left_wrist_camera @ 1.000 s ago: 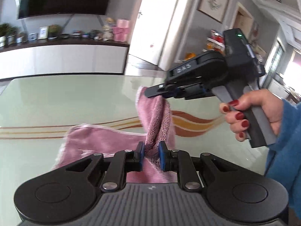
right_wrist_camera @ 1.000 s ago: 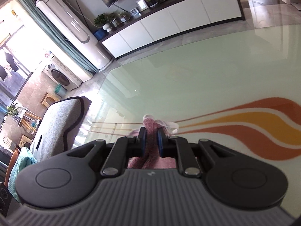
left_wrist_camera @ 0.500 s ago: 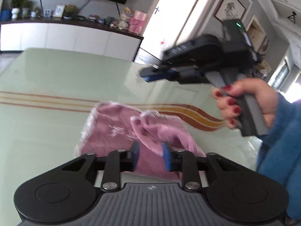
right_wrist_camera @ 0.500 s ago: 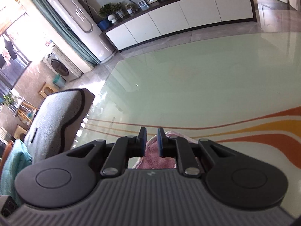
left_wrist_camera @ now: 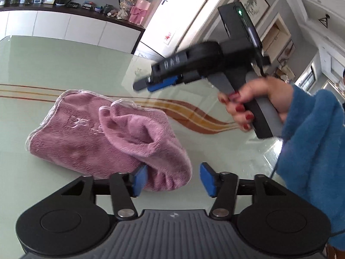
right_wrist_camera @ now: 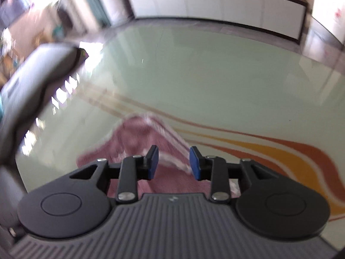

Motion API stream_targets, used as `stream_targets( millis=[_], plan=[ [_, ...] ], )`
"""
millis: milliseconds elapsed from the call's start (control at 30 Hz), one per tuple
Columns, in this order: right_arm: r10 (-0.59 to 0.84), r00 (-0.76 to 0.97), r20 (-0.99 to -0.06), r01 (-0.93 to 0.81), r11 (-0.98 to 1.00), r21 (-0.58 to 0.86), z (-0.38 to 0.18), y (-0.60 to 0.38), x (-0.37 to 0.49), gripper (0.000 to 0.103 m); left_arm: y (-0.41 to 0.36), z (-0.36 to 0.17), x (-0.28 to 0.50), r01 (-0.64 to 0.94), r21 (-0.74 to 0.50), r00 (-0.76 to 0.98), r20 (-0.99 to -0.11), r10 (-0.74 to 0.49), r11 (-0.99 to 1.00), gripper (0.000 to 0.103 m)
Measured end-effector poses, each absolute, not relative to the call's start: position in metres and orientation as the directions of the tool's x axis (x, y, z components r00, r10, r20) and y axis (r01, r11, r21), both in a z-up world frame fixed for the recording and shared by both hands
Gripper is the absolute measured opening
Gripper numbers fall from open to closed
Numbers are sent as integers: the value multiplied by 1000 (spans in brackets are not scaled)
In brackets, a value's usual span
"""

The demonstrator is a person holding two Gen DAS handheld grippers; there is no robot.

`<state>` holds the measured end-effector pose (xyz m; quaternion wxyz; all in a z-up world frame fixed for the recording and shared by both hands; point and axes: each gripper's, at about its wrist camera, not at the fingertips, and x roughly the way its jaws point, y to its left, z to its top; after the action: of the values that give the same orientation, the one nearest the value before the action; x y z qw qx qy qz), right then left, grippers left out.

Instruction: Fold towel

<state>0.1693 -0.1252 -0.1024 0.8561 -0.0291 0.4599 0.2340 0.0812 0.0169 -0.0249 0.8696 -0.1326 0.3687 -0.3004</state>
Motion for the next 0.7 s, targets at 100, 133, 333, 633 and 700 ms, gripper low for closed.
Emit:
stream_targets(
  millis=[100,133,333,633,700],
  plan=[
    [379,449,-809,-463,873,152,-105,-122,163,32,9,-31,87,372,-454,557,-588,-586,809,61],
    [387,446,-807,-470,869,157,-106,-122,162,32,8,-32,89,357,-461,555,-594,-582,812,61],
    [436,450,-779,-496,848,187,-102,-122,162,32,3,-30,97,260,-482,590,-606,-533,837,61],
    [451,423,-786,-589,796,139,-108,-114,174,44,14,-39,108,164,-461,574,-674,-465,872,42],
    [460,407,-789,-646,756,108,-111,-108,178,48,18,-44,109,155,-461,553,-692,-463,874,33]
  ],
)
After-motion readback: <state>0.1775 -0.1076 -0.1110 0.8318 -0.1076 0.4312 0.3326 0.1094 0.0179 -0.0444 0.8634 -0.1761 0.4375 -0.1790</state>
